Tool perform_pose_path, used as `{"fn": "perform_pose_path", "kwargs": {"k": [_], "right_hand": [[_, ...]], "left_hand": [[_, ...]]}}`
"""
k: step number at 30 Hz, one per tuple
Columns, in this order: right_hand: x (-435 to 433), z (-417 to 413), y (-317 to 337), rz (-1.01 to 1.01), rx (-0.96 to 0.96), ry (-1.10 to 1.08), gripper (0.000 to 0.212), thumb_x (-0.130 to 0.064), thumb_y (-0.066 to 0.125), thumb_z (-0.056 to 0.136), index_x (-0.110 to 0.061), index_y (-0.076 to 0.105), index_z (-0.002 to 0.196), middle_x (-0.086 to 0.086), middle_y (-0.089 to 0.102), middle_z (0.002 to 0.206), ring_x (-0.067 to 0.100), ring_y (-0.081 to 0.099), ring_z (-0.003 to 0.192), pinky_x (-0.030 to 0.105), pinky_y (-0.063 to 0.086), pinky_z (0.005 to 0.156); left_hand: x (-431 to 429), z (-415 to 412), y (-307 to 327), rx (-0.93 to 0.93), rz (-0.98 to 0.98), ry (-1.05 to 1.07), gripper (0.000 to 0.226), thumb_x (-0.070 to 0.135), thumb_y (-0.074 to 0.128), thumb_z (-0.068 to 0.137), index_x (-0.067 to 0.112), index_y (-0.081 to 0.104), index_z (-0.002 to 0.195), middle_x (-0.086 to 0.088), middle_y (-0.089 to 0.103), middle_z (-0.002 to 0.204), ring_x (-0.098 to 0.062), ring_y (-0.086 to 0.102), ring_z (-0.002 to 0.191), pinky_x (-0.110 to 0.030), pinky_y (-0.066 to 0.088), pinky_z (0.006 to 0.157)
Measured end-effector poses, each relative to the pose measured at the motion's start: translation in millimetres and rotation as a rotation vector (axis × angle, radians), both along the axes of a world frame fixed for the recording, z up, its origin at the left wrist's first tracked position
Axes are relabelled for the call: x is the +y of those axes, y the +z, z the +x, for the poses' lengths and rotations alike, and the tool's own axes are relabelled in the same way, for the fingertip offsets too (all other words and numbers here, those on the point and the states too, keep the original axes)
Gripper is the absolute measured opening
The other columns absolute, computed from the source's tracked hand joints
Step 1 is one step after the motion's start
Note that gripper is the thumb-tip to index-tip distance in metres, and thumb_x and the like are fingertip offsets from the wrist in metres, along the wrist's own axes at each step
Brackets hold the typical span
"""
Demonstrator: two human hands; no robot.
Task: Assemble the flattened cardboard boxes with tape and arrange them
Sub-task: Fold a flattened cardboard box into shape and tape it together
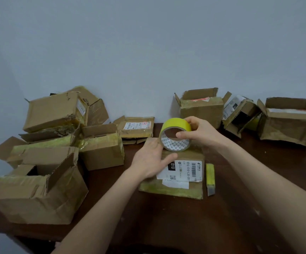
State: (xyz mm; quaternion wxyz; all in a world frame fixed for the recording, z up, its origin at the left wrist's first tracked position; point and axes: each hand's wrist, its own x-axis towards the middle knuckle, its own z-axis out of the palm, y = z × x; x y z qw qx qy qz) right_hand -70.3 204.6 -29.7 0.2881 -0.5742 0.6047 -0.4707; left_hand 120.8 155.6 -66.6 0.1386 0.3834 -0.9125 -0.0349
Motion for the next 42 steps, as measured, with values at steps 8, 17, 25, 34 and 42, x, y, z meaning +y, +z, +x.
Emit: {"fn": "perform_pose_path", "kwargs": {"k": [8, 17, 25, 34, 42], "right_hand": [[11, -20, 17, -0.094, 0.191, -0.076, 0.048, -0.042, 0.076, 0.077, -0.030, 0.066, 0.122, -0.009, 0.063, 0.120, 0.007, 0.056, 0.110, 0.023, 0.044, 0.092], [13, -25, 36, -0.002, 0.399, -0.079, 0.032, -0.039, 0.076, 0.074, -0.029, 0.073, 0.103, -0.009, 0.068, 0.099, 0.002, 0.060, 0.086, 0.016, 0.045, 0.069], [17, -22, 24, -0.018, 0.394, -0.080, 0.055, -0.050, 0.069, 0.081, -0.029, 0.057, 0.130, -0.011, 0.054, 0.118, 0.009, 0.051, 0.106, 0.011, 0.040, 0.070], [38, -30, -12, -0.180, -0.059, -0.172, 0.026, -0.031, 0.078, 0.078, -0.030, 0.064, 0.100, -0.008, 0.070, 0.093, 0.009, 0.066, 0.088, 0.024, 0.054, 0.080], [55, -74, -1, -0.086, 0.205, -0.231, 0.032, -0.028, 0.077, 0.079, -0.023, 0.068, 0.110, -0.003, 0.066, 0.106, 0.014, 0.060, 0.098, 0.025, 0.048, 0.085]], "left_hand": [[-7, 0, -2, -0.186, -0.010, -0.037, 0.101, 0.075, 0.043, 0.079, 0.014, 0.010, 0.153, -0.002, 0.007, 0.161, -0.015, 0.007, 0.147, -0.035, 0.015, 0.119], [-5, 1, 3, -0.241, -0.002, -0.085, 0.085, 0.065, 0.044, 0.087, 0.030, 0.003, 0.152, -0.007, 0.003, 0.161, -0.017, 0.004, 0.147, -0.034, 0.011, 0.119], [26, -43, 0, -0.344, -0.051, 0.015, 0.104, 0.078, 0.036, 0.080, 0.011, 0.003, 0.152, -0.011, 0.000, 0.160, -0.028, 0.003, 0.147, -0.049, 0.010, 0.119], [34, -52, -9, -0.217, -0.106, 0.090, 0.095, 0.086, 0.022, 0.074, 0.027, 0.022, 0.150, 0.000, 0.024, 0.157, -0.026, 0.015, 0.146, -0.054, 0.017, 0.113], [0, -38, -10, -0.247, -0.080, 0.005, 0.077, 0.076, 0.026, 0.084, 0.041, 0.005, 0.150, 0.010, 0.007, 0.160, -0.022, 0.013, 0.146, -0.051, 0.017, 0.115]]}}
